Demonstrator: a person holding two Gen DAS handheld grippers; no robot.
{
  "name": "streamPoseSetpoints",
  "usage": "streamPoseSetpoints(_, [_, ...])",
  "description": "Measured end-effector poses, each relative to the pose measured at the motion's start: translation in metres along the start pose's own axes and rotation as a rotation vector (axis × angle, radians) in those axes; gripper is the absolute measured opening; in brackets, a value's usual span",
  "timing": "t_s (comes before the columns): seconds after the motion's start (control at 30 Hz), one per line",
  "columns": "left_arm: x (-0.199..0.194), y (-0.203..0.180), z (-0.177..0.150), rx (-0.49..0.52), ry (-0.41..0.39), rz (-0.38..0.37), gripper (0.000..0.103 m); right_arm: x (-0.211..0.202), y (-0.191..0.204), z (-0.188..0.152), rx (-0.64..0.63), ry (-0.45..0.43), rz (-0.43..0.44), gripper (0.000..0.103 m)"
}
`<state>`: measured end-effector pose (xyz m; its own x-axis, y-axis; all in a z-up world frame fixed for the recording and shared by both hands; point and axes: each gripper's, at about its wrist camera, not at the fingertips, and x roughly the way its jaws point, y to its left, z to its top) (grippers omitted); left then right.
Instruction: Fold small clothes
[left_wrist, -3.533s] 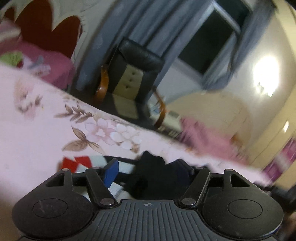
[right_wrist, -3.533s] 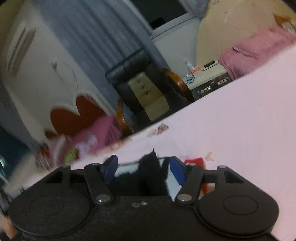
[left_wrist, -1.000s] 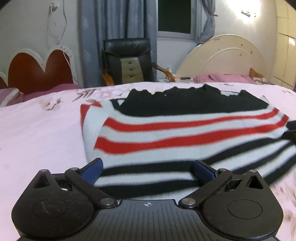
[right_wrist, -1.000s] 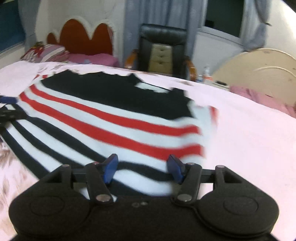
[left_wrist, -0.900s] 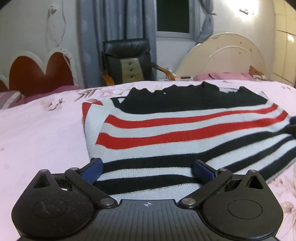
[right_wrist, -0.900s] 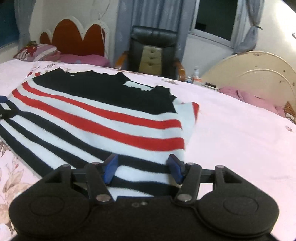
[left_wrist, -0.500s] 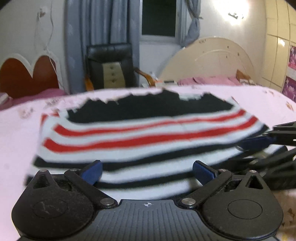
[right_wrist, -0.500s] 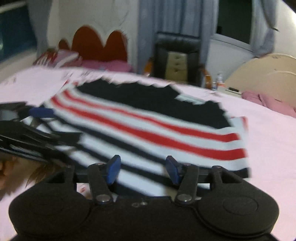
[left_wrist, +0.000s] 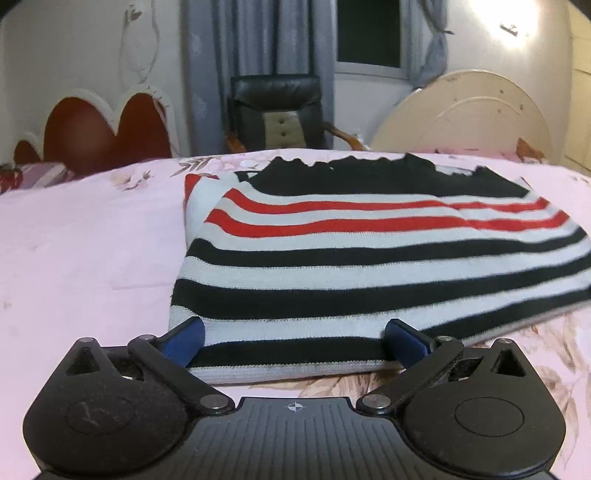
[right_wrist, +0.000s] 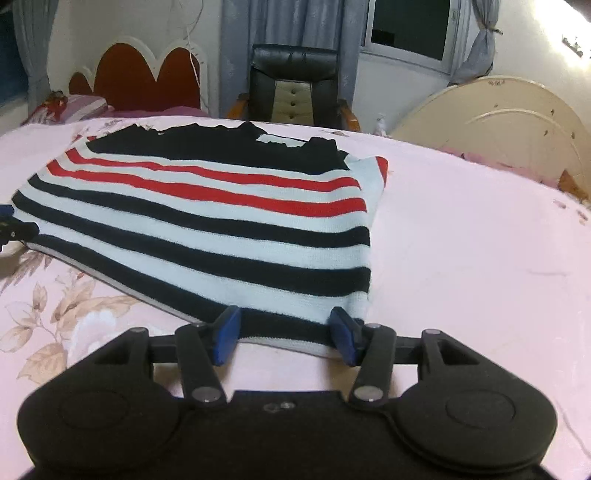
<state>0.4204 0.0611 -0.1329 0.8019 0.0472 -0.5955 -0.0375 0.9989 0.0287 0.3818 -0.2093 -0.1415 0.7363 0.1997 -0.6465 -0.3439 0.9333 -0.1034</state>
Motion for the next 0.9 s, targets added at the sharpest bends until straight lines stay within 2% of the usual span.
streamPoseSetpoints(0.13, [0.000, 0.001, -0.003, -0.002, -0.002, -0.002, 0.103, -0.002, -0.002, 0.005, 0.031, 0.006, -0.030, 0.046])
streamPoseSetpoints(0.2, [0.005, 0.001, 0.001, -0.001, 0.009, -0.001, 0.103, 0.003, -0.012, -0.004, 0.075, -0.010, 0.000, 0.047])
streamPoseSetpoints(0.3, [0.005, 0.000, 0.003, 0.000, 0.018, 0.004, 0.103, 0.002, -0.007, 0.003, 0.044, 0.017, -0.024, 0.046])
streamPoseSetpoints(0.57, [0.001, -0.002, 0.013, 0.007, 0.018, 0.010, 0.103, 0.001, -0.008, 0.012, 0.043, 0.052, -0.019, 0.046])
streamPoseSetpoints(0.7, [-0.002, -0.008, 0.040, 0.010, -0.074, 0.009, 0.103, -0.007, -0.011, 0.031, 0.063, -0.037, -0.017, 0.046])
streamPoseSetpoints(0.83, [0.022, -0.021, 0.071, 0.050, -0.080, -0.001, 0.103, 0.013, -0.017, 0.064, 0.105, -0.081, -0.009, 0.046])
streamPoseSetpoints(0.9, [0.041, -0.023, 0.078, 0.067, -0.048, 0.011, 0.103, 0.028, -0.016, 0.075, 0.088, -0.084, -0.016, 0.046])
